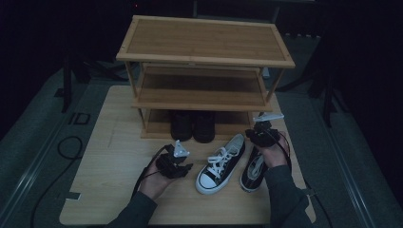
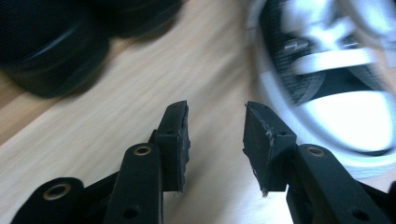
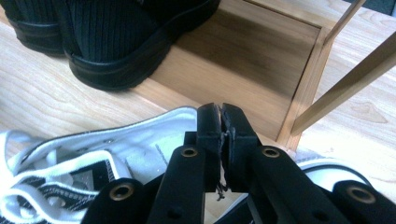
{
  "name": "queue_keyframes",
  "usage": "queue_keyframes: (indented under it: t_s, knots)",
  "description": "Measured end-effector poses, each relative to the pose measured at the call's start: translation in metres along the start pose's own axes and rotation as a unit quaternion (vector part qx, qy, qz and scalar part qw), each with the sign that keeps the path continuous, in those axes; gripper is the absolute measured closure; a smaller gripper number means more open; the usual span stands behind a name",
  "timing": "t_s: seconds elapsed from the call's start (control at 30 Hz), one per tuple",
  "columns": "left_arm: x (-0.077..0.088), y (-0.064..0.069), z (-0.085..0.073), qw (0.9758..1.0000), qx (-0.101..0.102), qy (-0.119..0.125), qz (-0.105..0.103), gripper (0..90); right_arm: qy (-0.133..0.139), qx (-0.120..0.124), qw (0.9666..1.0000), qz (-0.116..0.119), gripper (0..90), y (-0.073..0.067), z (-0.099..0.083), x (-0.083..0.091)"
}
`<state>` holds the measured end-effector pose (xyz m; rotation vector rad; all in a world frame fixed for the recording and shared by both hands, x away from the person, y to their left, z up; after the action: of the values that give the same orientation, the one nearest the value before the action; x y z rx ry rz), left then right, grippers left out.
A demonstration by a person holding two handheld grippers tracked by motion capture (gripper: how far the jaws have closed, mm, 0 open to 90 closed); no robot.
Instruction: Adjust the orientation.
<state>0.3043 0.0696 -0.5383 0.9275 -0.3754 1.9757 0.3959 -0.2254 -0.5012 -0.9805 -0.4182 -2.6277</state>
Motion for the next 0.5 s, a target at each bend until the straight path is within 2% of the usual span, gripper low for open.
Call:
queue_keyframes:
  t_s: [0.2, 0.5]
  knots:
    - [-0.010, 0.031, 0.010, 0.9985, -0.043, -0.002, -0.035, 67.1, -0.003, 0.000, 1.0000, 0.007, 79.7, -0.001, -0.007, 0.000]
    - [-0.020, 0.057, 0.013, 0.9951, -0.077, -0.015, -0.061, 74.3, -0.007, 0.005, 0.9999, 0.011, 72.1, -0.003, -0.012, 0.000]
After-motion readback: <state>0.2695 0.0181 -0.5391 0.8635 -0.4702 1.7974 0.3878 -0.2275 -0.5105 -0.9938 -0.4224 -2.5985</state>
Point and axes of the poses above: each handheld gripper's, and its own axes: x roughly backward along the jaws, z roughly out of its top, y roughly to its right, the point moved 2 cm from there along -x, roughly forward along the jaws, and after that the axes turned 11 degrees about -z, right-handed, at the moved point
